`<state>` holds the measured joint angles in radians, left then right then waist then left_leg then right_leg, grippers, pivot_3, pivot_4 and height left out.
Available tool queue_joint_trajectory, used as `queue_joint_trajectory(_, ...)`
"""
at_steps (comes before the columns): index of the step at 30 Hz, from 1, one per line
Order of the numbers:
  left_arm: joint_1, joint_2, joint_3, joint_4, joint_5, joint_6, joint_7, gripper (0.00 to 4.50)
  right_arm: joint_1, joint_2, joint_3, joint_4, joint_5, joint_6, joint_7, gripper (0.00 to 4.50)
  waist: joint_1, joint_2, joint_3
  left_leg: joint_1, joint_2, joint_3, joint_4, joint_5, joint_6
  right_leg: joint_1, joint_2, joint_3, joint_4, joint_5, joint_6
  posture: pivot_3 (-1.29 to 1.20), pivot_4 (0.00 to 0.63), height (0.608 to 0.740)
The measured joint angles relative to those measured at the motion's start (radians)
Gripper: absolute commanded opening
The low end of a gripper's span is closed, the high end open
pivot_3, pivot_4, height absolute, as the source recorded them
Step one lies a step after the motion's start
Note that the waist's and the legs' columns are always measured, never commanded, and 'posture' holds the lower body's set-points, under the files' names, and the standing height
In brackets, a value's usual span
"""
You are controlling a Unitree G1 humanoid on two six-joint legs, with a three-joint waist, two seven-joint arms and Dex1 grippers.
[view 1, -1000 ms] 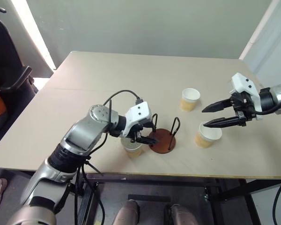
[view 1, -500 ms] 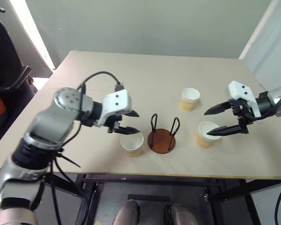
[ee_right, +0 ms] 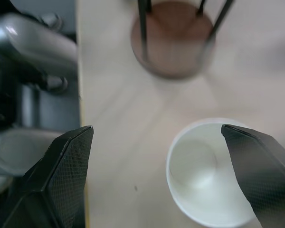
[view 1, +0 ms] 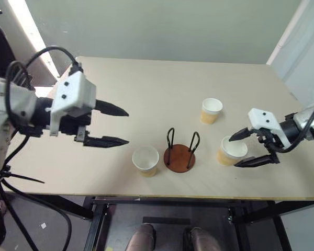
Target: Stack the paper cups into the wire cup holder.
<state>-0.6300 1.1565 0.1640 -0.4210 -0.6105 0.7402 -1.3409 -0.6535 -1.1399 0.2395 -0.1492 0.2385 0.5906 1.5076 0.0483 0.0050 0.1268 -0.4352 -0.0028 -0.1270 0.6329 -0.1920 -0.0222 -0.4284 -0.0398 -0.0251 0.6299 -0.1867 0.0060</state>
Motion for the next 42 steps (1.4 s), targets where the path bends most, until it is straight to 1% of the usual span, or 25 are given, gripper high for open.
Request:
queue_joint_trajectory(6,0.004,-0.003,-0.01,-0.031,-0.021,0.0,0.042,4.44,0.014,0.011,0.058,0.037,-0.09,-0.054,-0.025,4.5,-0.004,0.0,0.0,0.0,0.0,0.0,0.0,0.0,0.0,0.0,0.0,0.0,0.0,0.0,-0.001,0.0,0.15,0.74)
queue_joint_trajectory(10,-0.016,-0.005,-0.025,-0.044,-0.032,0.002,0.068,4.44,0.007,0.051,0.068,0.06,-0.132,-0.072,-0.044,4.5,-0.004,0.0,0.0,0.001,0.0,0.0,0.0,0.0,0.0,0.0,0.0,0.0,0.001,0.0,-0.001,0.0,0.15,0.74)
queue_joint_trajectory(13,-0.034,-0.022,-0.029,-0.054,-0.046,0.003,0.097,4.44,-0.007,0.103,0.092,0.088,-0.168,-0.088,-0.073,4.5,-0.005,0.0,0.0,0.001,0.0,0.0,0.0,0.0,0.0,0.0,0.0,0.0,0.001,0.0,0.0,0.0,0.15,0.74)
queue_joint_trajectory(16,-0.04,-0.027,-0.029,-0.051,-0.064,0.005,0.104,4.5,-0.009,0.123,0.1,0.112,-0.189,-0.103,-0.085,3.91,-0.003,0.0,0.0,0.0,0.0,0.0,0.0,0.0,0.0,0.0,0.0,0.0,0.001,0.0,0.0,0.0,0.15,0.74)
queue_joint_trajectory(19,-0.041,-0.027,-0.03,-0.048,-0.064,0.004,0.105,4.5,-0.036,0.142,0.099,0.134,-0.203,-0.117,-0.09,2.92,-0.007,0.0,0.0,0.0,0.0,0.0,0.0,-0.001,-0.001,0.0,0.0,0.0,0.001,0.0,0.0,0.0,0.15,0.74)
queue_joint_trajectory(22,-0.041,-0.026,-0.032,-0.048,-0.064,0.004,0.105,4.5,-0.049,0.147,0.1,0.151,-0.215,-0.137,-0.092,1.78,-0.007,0.0,0.0,0.0,0.0,0.0,0.0,-0.001,-0.001,0.0,0.0,-0.001,0.001,0.0,0.0,0.0,0.15,0.74)
queue_joint_trajectory(24,-0.04,-0.026,-0.032,-0.047,-0.064,0.004,0.107,4.5,-0.049,0.147,0.1,0.151,-0.216,-0.14,-0.084,1.13,-0.007,0.0,0.0,0.0,0.0,0.0,0.0,-0.002,-0.001,0.0,0.0,-0.001,0.001,0.0,0.0,0.0,0.15,0.74)
queue_joint_trajectory(27,-0.039,-0.025,-0.032,-0.044,-0.063,0.004,0.108,4.5,-0.049,0.144,0.099,0.138,-0.203,-0.138,-0.056,0.03,-0.008,0.0,0.0,0.0,0.0,0.0,0.0,-0.002,-0.001,0.0,0.0,-0.001,0.001,0.0,-0.001,0.0,0.15,0.74)
queue_joint_trajectory(31,-0.024,-0.01,-0.031,-0.037,-0.054,-0.001,0.109,4.5,-0.056,0.128,0.087,0.076,-0.141,-0.106,0.01,0.01,-0.008,0.0,0.0,0.0,0.0,0.0,0.0,-0.002,-0.002,0.0,0.0,-0.001,0.001,-0.001,-0.001,0.0,0.15,0.74)
queue_joint_trajectory(33,-0.015,-0.006,-0.031,-0.029,-0.042,-0.004,0.111,4.5,-0.107,0.125,0.071,0.068,-0.097,-0.083,0.041,0.01,-0.012,0.001,0.0,0.0,0.0,0.0,0.0,-0.001,-0.002,-0.001,0.0,-0.001,0.001,-0.001,-0.001,0.0,0.15,0.74)
queue_joint_trajectory(34,-0.014,-0.006,-0.032,-0.028,-0.036,-0.005,0.115,4.5,-0.149,0.124,0.051,0.067,-0.076,-0.076,0.053,0.01,-0.014,0.002,0.001,0.0,0.0,0.0,0.0,-0.001,-0.002,-0.001,0.0,0.0,0.001,-0.001,-0.001,0.0,0.15,0.74)
queue_joint_trajectory(38,-0.004,0.0,-0.03,-0.023,-0.025,-0.024,0.12,4.5,-0.434,0.137,-0.026,0.118,0.022,-0.074,0.094,0.01,-0.019,0.001,0.001,0.001,0.001,-0.001,-0.002,0.0,-0.003,-0.002,0.001,-0.001,0.002,-0.004,-0.006,0.0,0.15,0.74)
queue_joint_trajectory(40,0.002,0.0,-0.037,-0.014,-0.015,-0.028,0.122,4.5,-0.533,0.184,-0.031,0.141,0.058,-0.092,0.099,0.01,-0.021,0.001,0.001,0.002,0.001,-0.001,-0.003,0.0,-0.003,-0.002,0.001,-0.001,0.004,-0.005,-0.009,0.0,0.15,0.74)
queue_joint_trajectory(42,0.002,-0.004,-0.054,-0.011,-0.013,-0.035,0.126,4.5,-0.589,0.24,-0.018,0.143,0.098,-0.11,0.102,0.01,-0.023,0.001,0.001,0.002,0.002,-0.002,-0.003,-0.001,-0.004,-0.003,0.002,-0.002,0.007,-0.006,-0.01,0.0,0.15,0.74)
